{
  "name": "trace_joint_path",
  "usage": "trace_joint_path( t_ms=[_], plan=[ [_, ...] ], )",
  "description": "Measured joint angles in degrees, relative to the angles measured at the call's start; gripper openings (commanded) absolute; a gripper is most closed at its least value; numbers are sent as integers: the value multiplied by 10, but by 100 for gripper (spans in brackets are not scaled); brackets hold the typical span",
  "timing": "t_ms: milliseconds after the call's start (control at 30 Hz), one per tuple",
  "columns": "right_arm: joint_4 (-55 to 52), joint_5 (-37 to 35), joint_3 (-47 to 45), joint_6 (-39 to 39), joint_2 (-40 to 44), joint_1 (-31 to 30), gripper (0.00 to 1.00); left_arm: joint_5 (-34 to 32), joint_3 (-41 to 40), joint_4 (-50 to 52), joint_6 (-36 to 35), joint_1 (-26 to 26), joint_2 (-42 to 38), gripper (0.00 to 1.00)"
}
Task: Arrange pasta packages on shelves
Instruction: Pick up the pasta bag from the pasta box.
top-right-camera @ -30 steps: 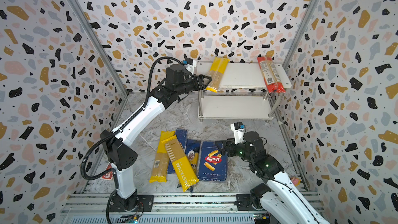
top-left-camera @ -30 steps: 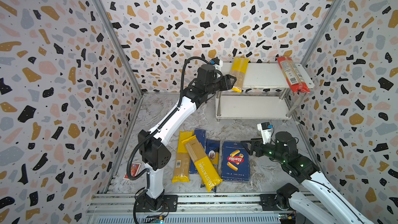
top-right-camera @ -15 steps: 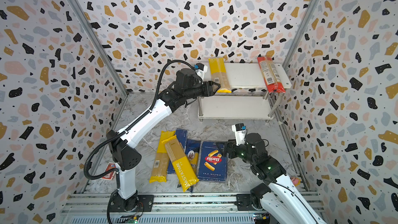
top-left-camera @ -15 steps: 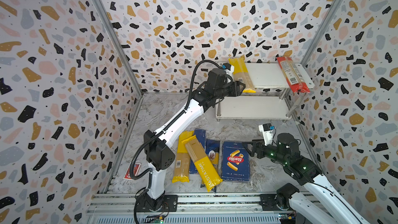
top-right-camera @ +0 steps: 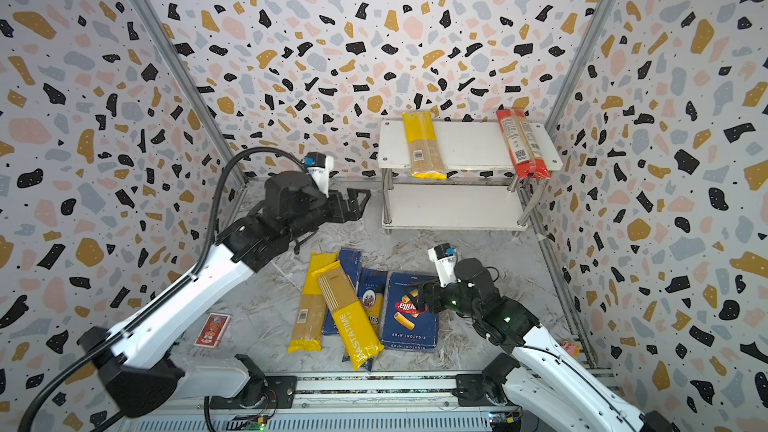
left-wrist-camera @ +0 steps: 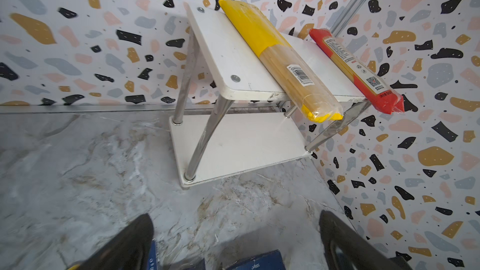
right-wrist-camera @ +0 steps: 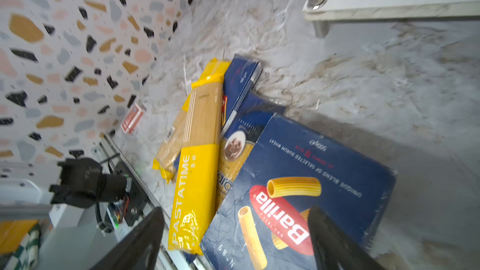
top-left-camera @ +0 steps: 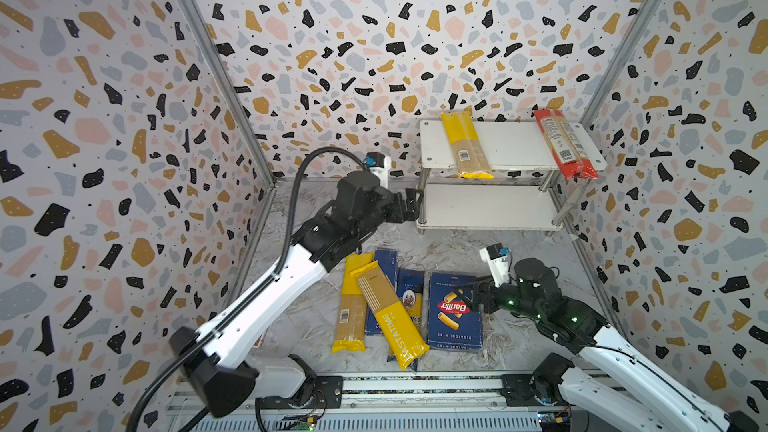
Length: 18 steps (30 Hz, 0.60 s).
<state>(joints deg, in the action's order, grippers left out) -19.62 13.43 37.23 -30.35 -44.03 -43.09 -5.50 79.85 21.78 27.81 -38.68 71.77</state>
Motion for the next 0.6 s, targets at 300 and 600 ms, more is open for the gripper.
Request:
trace_joint_path(
  t_ms=[300,600],
  plan=[
    [13,-106,116,0,-219,-231,90,-108,-178,51,49,4,-217,99],
    [11,-145,165,-15,-366,-290,92,-147,-231,122,94,4,-313,99]
  ],
)
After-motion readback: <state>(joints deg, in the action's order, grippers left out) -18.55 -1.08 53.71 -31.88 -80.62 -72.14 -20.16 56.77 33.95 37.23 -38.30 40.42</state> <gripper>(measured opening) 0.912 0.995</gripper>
